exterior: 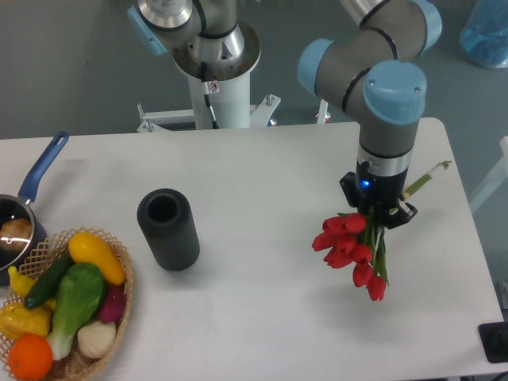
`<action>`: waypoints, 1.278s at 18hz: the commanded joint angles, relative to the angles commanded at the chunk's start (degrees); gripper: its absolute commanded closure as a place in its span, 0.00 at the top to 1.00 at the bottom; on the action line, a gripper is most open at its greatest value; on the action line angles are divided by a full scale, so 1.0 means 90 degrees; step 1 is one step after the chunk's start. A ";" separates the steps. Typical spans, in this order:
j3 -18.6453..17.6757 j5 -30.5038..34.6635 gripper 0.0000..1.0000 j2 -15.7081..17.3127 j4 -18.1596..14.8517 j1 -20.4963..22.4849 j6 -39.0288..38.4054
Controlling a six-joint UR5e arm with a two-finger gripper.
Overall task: Insert the flowers into the vase
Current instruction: 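Carry the red tulip bunch in the gripper over to the black vase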
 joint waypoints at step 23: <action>-0.1279 -0.4586 0.00 0.1572 0.0107 0.0009 -0.1396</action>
